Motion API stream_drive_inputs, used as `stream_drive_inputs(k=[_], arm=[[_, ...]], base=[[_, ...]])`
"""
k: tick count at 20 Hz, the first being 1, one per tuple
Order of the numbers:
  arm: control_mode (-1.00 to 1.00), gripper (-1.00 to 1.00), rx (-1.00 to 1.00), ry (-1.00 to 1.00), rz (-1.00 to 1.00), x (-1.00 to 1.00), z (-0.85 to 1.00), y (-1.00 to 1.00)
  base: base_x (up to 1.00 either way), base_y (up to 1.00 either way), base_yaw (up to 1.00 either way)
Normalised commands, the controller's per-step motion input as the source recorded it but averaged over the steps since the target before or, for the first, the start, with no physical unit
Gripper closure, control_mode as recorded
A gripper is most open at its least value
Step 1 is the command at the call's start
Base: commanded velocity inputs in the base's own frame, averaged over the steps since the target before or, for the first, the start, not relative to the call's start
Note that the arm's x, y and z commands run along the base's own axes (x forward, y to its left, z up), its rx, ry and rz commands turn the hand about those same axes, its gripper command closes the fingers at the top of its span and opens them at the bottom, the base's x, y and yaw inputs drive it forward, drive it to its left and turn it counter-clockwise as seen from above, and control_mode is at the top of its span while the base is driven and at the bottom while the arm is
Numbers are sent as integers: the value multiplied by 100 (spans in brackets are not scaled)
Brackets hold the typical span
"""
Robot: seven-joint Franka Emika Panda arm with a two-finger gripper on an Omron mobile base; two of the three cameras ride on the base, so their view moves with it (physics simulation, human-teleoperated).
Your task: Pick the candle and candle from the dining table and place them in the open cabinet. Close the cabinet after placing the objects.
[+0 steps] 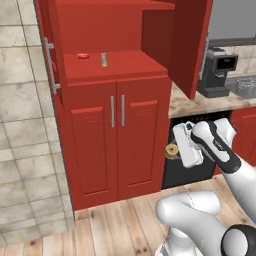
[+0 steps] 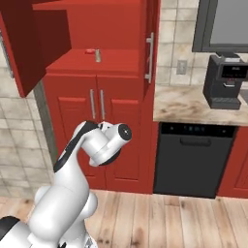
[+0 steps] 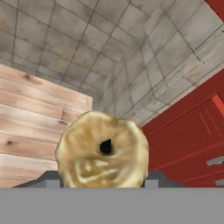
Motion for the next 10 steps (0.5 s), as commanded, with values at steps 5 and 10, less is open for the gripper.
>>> stream_drive_inputs(k=[5, 10], arm=[[100, 100, 0, 0, 0, 0, 0, 0], [100, 100, 0, 0, 0, 0, 0, 0]], base=[[60, 62, -7], [86, 46, -2]])
